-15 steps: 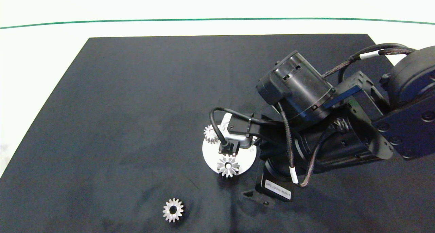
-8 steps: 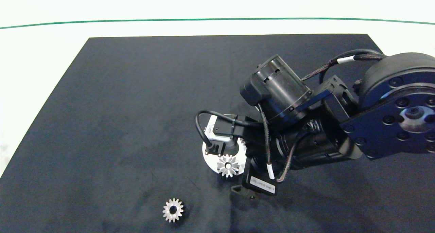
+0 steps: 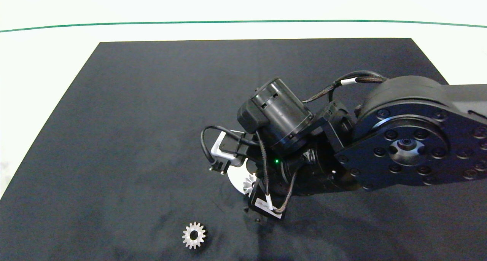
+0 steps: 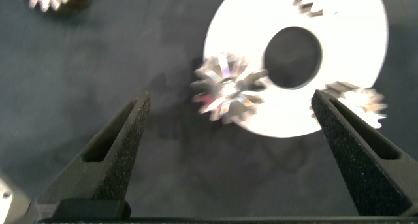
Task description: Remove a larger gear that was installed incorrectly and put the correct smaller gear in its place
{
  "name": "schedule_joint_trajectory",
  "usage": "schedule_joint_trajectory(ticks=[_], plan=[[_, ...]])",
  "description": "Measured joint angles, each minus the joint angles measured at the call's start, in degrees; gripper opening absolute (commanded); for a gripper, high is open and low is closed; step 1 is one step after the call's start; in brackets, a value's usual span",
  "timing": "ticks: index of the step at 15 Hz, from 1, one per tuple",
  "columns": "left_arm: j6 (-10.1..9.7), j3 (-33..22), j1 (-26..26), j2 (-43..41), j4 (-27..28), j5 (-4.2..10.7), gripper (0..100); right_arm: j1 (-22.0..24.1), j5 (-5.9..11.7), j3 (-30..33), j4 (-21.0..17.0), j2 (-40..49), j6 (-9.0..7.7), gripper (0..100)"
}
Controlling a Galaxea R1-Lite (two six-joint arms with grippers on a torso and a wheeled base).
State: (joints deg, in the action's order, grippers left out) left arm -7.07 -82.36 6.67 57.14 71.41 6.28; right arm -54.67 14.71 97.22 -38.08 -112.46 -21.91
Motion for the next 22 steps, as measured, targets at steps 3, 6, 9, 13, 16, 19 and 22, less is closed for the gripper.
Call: schedule_joint_trajectory(ticks=[3, 6, 9, 13, 16, 19, 22], plan=[[0.0, 0.0, 0.0, 0.0, 0.02, 0.0, 100, -0.32, 0.0, 1.07, -3.07, -0.52, 1.4, 100], [0.0, 0.0, 0.0, -0.02, 0.0, 0.0, 100, -0.09, -0.02, 4.33, -8.44, -1.66, 3.0, 100], [0.05, 0.0, 0.0, -0.04, 1.44, 0.0, 100, 0.29, 0.11, 11.43, -15.19, -4.08, 5.64, 100], [0.32, 0.0, 0.02, -0.17, 0.02, -0.02, 100, 0.05, 4.24, 16.4, -17.75, -7.88, 7.36, 100], [0.35, 0.0, 0.0, -0.28, 0.02, 0.0, 100, 0.0, 4.35, 16.2, -17.81, -8.61, 7.5, 100], [0.35, 0.02, 0.0, -0.28, 0.02, 0.0, 100, 0.21, 3.91, 15.29, -17.68, -8.96, 7.58, 100], [0.35, 0.09, 0.05, -0.28, 0.02, 0.0, 100, 0.55, 2.97, 15.3, -16.48, -9.84, 7.66, 100]])
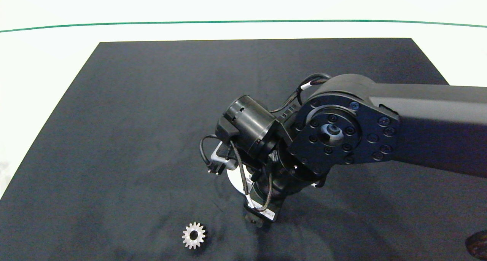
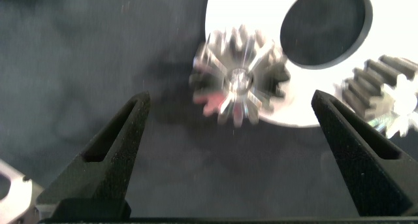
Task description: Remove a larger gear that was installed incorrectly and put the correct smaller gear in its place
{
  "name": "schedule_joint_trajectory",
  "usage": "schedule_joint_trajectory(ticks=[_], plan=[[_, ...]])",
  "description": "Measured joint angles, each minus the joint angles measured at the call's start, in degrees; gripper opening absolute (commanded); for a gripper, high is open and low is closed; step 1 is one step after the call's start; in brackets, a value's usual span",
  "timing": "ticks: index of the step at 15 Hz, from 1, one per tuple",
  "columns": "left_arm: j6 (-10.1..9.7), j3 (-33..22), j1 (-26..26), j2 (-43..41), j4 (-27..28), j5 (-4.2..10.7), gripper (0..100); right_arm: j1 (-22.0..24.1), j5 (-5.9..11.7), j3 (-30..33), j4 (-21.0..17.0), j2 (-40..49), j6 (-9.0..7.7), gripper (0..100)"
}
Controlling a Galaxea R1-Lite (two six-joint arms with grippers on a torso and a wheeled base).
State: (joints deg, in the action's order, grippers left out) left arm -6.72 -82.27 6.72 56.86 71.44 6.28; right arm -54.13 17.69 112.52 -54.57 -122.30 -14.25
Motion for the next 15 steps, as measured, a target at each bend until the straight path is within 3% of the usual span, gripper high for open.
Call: schedule_joint_trajectory(ticks=[7, 11, 15], plan=[[0.0, 0.0, -0.07, -0.02, -0.02, 0.0, 100, -0.12, -0.11, -0.65, 2.12, -0.44, 0.01, 100], [0.0, 0.0, -0.02, -0.05, -0.02, -0.02, 100, -0.01, -0.05, -2.18, 6.91, -0.59, -0.1, 93], [0.02, -0.06, -0.05, -0.16, -0.02, -0.02, 100, -0.22, 0.26, -3.18, 7.33, -0.67, -0.27, 85]])
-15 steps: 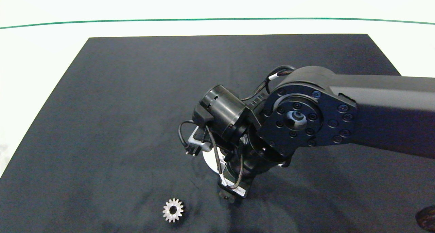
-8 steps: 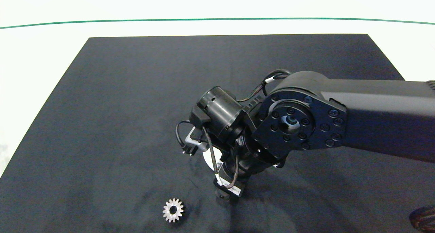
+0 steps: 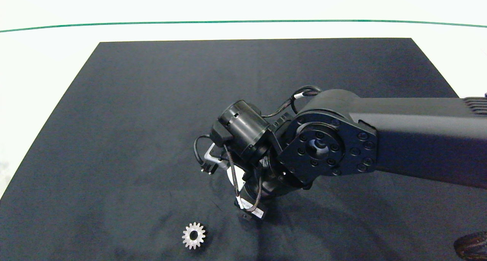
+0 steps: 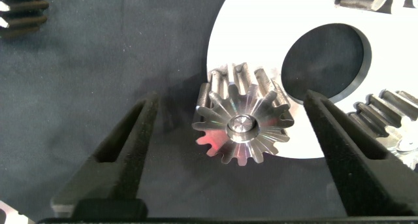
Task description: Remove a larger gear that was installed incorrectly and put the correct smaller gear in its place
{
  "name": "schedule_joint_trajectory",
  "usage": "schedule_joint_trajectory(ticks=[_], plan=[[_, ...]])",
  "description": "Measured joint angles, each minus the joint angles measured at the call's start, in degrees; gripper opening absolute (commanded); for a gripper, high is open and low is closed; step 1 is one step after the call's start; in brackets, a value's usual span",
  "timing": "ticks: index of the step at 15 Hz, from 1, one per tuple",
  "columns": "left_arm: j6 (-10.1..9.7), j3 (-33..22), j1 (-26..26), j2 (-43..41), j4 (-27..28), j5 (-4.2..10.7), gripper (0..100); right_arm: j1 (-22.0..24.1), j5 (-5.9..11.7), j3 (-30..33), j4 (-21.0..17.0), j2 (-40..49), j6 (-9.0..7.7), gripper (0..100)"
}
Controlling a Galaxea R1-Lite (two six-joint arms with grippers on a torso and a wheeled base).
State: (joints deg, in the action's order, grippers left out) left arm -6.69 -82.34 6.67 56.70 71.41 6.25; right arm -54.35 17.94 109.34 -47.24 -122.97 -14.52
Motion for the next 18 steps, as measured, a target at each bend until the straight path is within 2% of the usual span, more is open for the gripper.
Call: schedule_joint_trajectory(ticks=[18], plan=[[0.02, -1.15, 0.0, -1.6, 0.02, 0.02, 100, 1.1, 0.22, -0.94, -0.28, 0.09, -0.37, 49]])
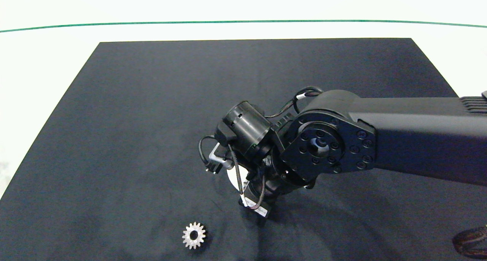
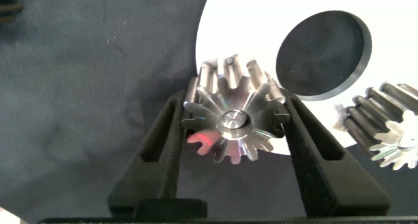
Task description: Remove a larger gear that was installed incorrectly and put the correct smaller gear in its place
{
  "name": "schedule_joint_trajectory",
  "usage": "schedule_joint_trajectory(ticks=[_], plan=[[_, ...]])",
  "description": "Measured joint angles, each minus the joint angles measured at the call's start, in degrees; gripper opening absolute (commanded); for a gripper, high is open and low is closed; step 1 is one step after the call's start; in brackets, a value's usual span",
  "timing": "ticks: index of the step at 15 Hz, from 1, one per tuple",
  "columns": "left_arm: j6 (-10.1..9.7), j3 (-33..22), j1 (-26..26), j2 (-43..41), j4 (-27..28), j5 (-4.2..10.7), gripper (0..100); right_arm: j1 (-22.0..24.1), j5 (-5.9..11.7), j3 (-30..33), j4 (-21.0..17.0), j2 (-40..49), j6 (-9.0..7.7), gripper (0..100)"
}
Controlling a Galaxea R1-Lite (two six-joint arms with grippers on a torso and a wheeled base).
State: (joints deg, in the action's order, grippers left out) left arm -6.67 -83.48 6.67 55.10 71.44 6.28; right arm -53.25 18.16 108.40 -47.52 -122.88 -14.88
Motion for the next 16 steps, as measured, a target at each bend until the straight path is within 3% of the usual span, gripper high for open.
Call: schedule_joint_trajectory(ticks=[16], plan=[[0.11, 0.07, 0.11, -0.06, -0.02, -0.11, 100, -1.95, -0.15, 1.96, -1.23, 2.76, 0.67, 16]])
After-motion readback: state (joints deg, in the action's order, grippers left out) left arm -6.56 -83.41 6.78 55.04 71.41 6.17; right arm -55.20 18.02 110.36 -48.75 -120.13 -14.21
